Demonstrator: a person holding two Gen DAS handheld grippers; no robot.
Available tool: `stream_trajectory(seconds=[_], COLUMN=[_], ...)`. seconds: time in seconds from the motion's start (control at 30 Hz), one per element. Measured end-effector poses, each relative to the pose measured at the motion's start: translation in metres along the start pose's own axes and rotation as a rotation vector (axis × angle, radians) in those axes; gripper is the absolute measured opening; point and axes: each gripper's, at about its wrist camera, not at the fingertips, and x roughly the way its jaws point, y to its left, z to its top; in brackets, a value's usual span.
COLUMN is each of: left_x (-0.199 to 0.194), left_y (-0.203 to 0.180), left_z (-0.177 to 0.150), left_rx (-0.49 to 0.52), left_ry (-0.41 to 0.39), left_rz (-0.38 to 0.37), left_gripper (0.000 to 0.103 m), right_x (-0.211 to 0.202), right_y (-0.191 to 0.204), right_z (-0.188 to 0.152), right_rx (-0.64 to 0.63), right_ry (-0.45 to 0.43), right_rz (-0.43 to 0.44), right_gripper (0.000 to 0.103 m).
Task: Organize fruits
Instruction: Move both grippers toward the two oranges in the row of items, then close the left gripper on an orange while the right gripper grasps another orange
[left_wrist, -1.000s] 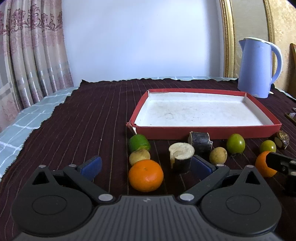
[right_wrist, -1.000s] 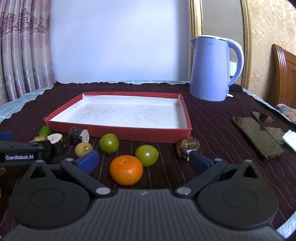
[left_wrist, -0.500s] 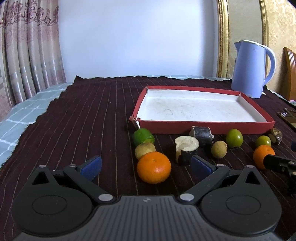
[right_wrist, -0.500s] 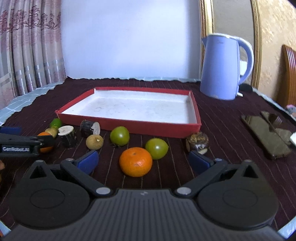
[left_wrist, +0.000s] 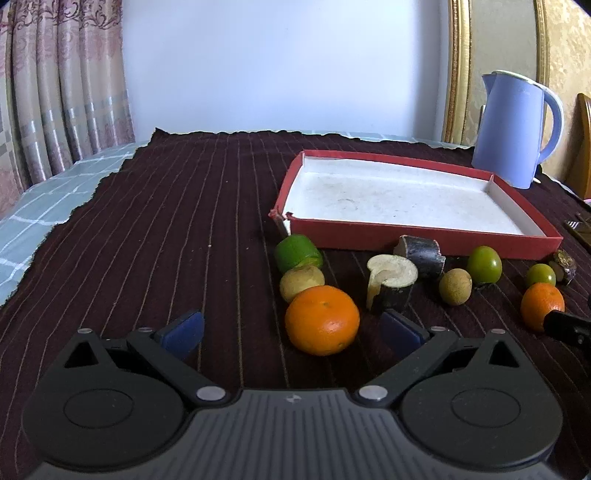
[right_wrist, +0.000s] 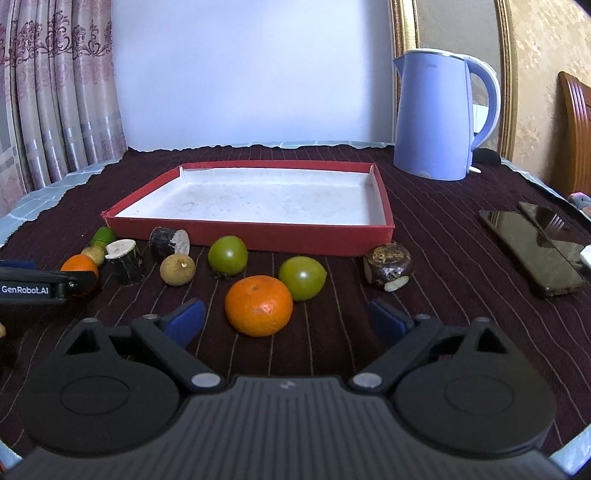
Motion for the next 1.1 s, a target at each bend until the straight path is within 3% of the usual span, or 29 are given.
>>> stream_trajectory(seconds=[0.13,0.23,0.3,0.6,0.7,0.83,0.9,1.03,1.1], left_x=[0.014,0.014,0.012,0.005,0.001,-0.004,-0.004,-0.004,-0.003], left_y=[-0.002,-0.002,-0.001,-0.006,-0.011,-0.019,-0.021,-0.025,-0.027], left_z=[0.003,0.003,0.003,0.002,0.002,0.002,0.001,0.0,-0.001], left_rx=[0.005,0.0,-0.012,-0.037,-0.014,0.014,0.018,0.028,0.034], left_ry=[0.062,0.048,0.037,0.028,0.016,-0.004,-0.005,-0.003,-0.004], left_rz=[-0.007,-0.016,-0.031,-0.024,-0.016,-0.011,-0.015,-0.021,-0.023], left_gripper=[0.069,0.059,0.04,0.04,0.04,0.04,0.04,0.04,0.04], right_x=[-0.001,-0.001,0.0,0.0,0.001,0.009,0.013,0.021,0.022], right_y=[0.002,0.006,0.008,-0.002,-0.003,0.003,0.007,0.013,0.013], right_z=[0.0,-0.002,-0.002,-0.004,-0.006,-0.005,-0.003,0.002,0.003], right_rx=[-0.014,-0.038,-0.05,-0.044,-0.038,-0.036,-0.032,-0.011,-0.002], right_ry=[-0.004,-0.006,-0.006,0.014,0.02,0.041,0.047,0.069,0.067], right_rz=[-0.001,-0.007,-0.01,-0.003,-0.005,0.012,0.013,0.035,0.037], right_gripper=[0.094,0.094,0.094,0.094,0.088,0.07,0.067,0.043,0.041])
